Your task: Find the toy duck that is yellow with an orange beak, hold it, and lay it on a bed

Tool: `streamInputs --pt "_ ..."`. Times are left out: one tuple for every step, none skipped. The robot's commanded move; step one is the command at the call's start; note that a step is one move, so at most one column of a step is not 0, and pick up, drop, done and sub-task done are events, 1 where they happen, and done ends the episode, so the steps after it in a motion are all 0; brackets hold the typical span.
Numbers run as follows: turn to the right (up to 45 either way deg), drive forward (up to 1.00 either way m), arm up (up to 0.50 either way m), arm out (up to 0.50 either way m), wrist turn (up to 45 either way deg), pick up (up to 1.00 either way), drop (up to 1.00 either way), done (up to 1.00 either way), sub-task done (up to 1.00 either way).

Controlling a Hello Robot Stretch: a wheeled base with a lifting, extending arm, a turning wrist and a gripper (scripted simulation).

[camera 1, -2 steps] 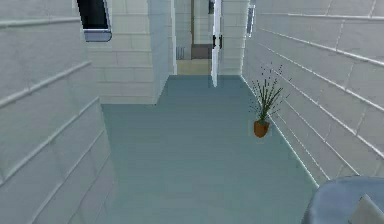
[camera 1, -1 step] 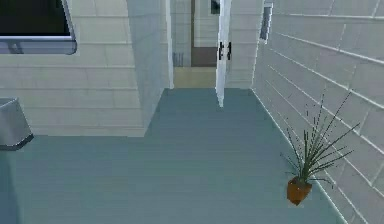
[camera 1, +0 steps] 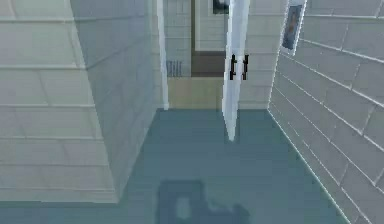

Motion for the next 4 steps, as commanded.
streamInputs --pt "0.0 1.0 0.0 0.0 0.0 0.0 0.0 0.0 0.0" --pt "0.0 1.0 0.0 0.0 0.0 0.0 0.0 0.0 0.0" --pt "3.0 0.0 0.0 0.0 0.0 0.0 0.0 0.0 0.0" --pt "0.0 1.0 0.0 0.0 0.0 0.0 0.0 0.0 0.0"
